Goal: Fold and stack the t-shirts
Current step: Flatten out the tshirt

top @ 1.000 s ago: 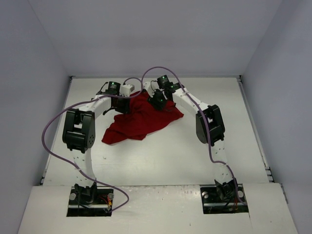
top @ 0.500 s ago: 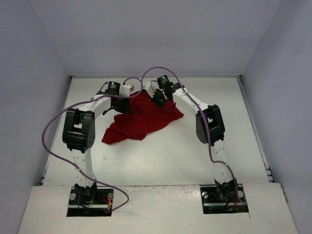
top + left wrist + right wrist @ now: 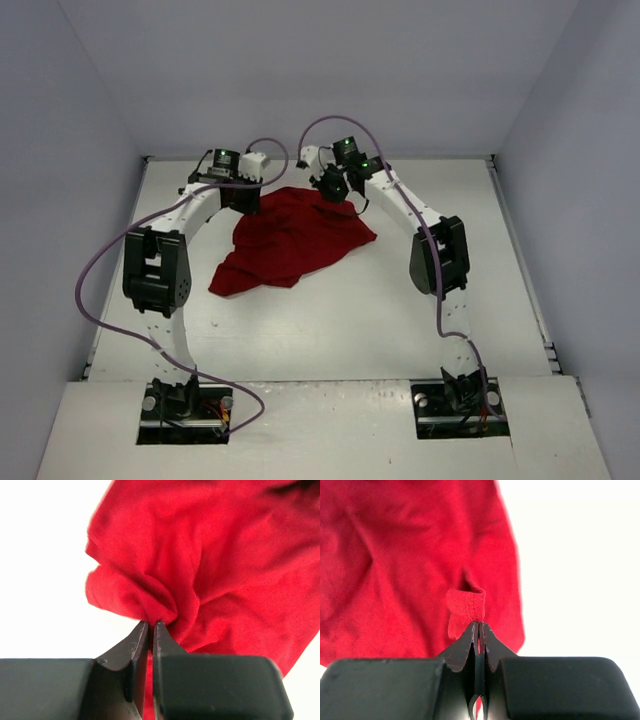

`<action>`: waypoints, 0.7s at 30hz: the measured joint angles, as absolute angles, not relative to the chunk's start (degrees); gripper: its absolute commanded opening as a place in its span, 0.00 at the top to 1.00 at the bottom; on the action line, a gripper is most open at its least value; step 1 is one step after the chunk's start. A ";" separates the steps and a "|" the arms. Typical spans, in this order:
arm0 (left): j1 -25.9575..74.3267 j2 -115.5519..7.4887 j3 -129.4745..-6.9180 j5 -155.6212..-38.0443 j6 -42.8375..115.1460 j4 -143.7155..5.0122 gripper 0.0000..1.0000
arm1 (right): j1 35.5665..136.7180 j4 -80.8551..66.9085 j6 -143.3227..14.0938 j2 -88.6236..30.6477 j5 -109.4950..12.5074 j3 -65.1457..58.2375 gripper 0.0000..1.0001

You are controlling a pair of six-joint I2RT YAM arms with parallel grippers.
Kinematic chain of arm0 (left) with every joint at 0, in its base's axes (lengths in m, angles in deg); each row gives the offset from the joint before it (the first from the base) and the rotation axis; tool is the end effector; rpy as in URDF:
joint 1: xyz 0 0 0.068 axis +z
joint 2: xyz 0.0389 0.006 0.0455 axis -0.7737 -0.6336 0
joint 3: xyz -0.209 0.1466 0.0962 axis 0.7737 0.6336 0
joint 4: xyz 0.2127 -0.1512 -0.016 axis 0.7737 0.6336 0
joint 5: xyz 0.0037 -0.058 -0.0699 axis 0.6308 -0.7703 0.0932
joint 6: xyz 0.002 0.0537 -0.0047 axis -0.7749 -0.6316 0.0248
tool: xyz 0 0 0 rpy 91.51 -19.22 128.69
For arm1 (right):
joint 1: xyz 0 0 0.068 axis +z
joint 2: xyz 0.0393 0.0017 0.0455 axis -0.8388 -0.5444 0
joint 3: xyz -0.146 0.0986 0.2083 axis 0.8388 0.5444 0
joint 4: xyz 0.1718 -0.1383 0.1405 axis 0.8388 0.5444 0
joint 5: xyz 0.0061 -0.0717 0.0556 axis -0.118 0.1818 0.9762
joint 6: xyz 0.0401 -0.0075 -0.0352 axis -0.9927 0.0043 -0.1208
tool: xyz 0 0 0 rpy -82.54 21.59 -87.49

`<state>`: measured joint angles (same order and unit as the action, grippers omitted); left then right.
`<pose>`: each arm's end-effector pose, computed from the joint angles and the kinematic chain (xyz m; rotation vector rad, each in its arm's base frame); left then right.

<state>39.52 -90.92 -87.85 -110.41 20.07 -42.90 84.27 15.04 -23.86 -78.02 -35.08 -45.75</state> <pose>0.4355 -0.0995 0.2528 0.5030 2.2828 -0.5051 0.4656 0.2542 0.2612 -1.2686 1.7367 0.3319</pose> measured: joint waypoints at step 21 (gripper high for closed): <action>39.50 -55.11 -79.36 -109.89 8.21 -42.77 1.00 | 65.63 15.27 -38.23 -42.16 -27.07 -43.96 1.00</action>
<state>39.50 -55.11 -79.36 -109.89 8.21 -42.77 65.63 15.27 -38.23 -42.16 -27.07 -43.96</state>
